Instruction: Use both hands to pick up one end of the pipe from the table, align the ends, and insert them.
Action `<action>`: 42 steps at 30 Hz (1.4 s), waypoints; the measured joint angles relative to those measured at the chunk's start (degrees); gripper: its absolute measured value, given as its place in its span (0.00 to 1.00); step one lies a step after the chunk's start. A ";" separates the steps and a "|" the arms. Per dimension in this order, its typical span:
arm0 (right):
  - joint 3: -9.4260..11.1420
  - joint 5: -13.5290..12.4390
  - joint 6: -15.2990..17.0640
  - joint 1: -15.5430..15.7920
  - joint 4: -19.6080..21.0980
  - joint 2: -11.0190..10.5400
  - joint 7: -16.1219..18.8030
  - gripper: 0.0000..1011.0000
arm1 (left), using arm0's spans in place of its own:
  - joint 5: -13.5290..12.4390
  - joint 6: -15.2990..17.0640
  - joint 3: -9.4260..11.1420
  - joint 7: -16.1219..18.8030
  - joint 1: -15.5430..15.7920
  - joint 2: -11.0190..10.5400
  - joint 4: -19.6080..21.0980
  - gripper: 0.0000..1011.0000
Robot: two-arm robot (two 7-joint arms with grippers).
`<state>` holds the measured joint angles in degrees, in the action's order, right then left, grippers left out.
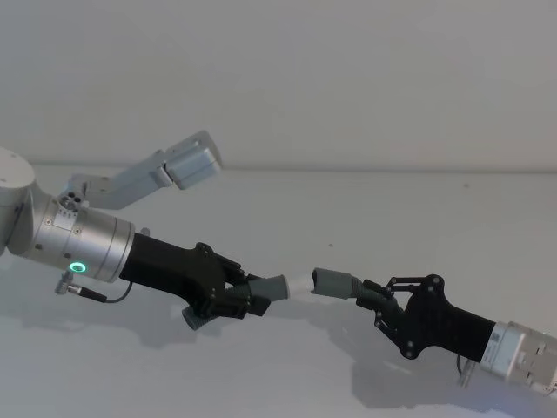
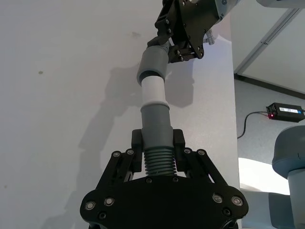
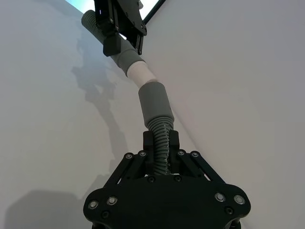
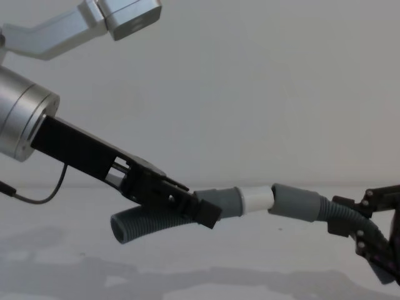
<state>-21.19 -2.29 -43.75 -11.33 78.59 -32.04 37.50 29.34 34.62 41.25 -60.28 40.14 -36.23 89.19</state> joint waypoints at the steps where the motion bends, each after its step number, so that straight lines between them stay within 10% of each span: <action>1: -0.05 -0.05 -0.05 -0.06 -0.06 -0.01 0.00 0.15 | 0.05 0.03 0.04 0.00 0.04 0.01 -0.03 0.35; 42: -2.50 -0.67 -3.66 -2.00 -1.85 -0.60 0.02 0.15 | 1.69 -0.39 2.87 -2.06 2.39 -0.31 -1.89 0.35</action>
<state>-23.69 -2.95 -47.41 -13.33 76.74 -32.64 37.52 31.03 34.24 44.12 -62.34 42.53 -36.54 87.31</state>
